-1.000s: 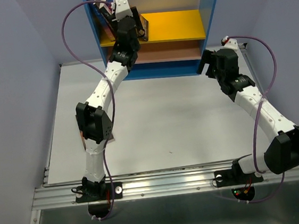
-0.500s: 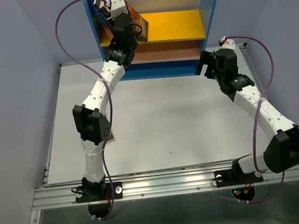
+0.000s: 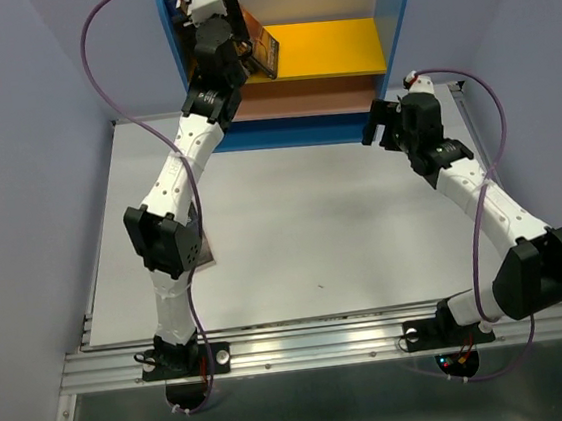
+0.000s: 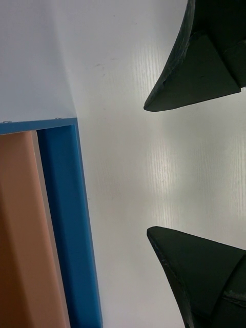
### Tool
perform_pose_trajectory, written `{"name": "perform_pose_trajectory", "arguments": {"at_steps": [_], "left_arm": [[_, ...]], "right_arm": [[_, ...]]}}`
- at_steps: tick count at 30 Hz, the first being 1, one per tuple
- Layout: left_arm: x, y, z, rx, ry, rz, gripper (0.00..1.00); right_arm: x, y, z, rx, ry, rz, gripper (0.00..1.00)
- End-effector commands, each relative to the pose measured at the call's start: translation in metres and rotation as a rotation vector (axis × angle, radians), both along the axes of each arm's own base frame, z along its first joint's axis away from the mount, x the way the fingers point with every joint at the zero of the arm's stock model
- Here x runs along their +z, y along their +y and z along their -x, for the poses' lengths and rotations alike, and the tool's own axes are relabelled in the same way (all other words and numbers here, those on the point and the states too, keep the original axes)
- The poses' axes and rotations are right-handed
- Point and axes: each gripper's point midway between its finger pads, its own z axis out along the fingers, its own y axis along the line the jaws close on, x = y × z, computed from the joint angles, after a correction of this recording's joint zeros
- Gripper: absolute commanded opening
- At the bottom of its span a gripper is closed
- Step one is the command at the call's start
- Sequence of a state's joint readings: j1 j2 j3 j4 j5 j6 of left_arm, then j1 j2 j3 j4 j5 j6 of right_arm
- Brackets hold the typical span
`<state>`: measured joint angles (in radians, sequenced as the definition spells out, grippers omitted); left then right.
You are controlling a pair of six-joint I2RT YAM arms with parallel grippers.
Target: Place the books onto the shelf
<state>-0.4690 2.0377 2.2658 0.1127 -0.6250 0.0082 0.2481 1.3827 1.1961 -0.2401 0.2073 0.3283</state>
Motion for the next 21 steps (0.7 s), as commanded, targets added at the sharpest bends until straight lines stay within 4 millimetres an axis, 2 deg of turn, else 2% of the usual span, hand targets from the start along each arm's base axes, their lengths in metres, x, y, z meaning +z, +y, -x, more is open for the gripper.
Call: {"name": "perform_pose_trajectory", "arguments": {"at_steps": [1, 3, 9, 10, 11, 15, 16, 17, 18, 19, 20, 21], "left_arm": [[0.064, 0.022, 0.038, 0.002, -0.112, 0.025, 0.87], [0.064, 0.023, 0.046, -0.008, -0.103, 0.029, 0.99], [0.056, 0.041, 0.087, -0.021, -0.076, 0.111, 0.99], [0.069, 0.046, 0.105, -0.041, -0.107, 0.154, 0.99], [0.049, 0.044, 0.105, -0.054, -0.071, 0.148, 0.99], [0.024, 0.059, 0.133, -0.041, -0.032, 0.223, 0.99], [0.016, 0.066, 0.140, -0.020, -0.019, 0.241, 0.99], [-0.006, 0.081, 0.152, 0.044, 0.017, 0.285, 0.99], [-0.011, 0.096, 0.163, 0.086, 0.020, 0.313, 0.99], [-0.031, 0.099, 0.159, 0.096, 0.062, 0.313, 0.99], [-0.064, 0.107, 0.164, 0.119, 0.145, 0.294, 0.99], [-0.082, 0.113, 0.164, 0.138, 0.168, 0.344, 0.99]], "right_arm": [[0.019, 0.011, -0.004, 0.060, -0.042, -0.025, 1.00], [0.017, 0.015, -0.005, 0.082, -0.037, -0.035, 1.00], [0.022, 0.026, -0.002, 0.143, -0.046, -0.051, 1.00], [0.022, 0.026, -0.002, 0.148, -0.052, -0.052, 1.00], [0.025, 0.027, -0.001, 0.154, -0.061, -0.054, 1.00], [0.026, 0.033, 0.002, 0.189, -0.075, -0.066, 1.00], [0.029, 0.033, 0.002, 0.195, -0.085, -0.066, 1.00], [0.027, 0.033, 0.003, 0.195, -0.084, -0.065, 1.00], [0.028, 0.032, 0.003, 0.194, -0.090, -0.065, 1.00], [0.026, 0.033, 0.004, 0.195, -0.087, -0.065, 1.00], [0.025, 0.033, 0.004, 0.195, -0.086, -0.066, 1.00], [0.024, 0.033, 0.004, 0.195, -0.084, -0.066, 1.00]]}}
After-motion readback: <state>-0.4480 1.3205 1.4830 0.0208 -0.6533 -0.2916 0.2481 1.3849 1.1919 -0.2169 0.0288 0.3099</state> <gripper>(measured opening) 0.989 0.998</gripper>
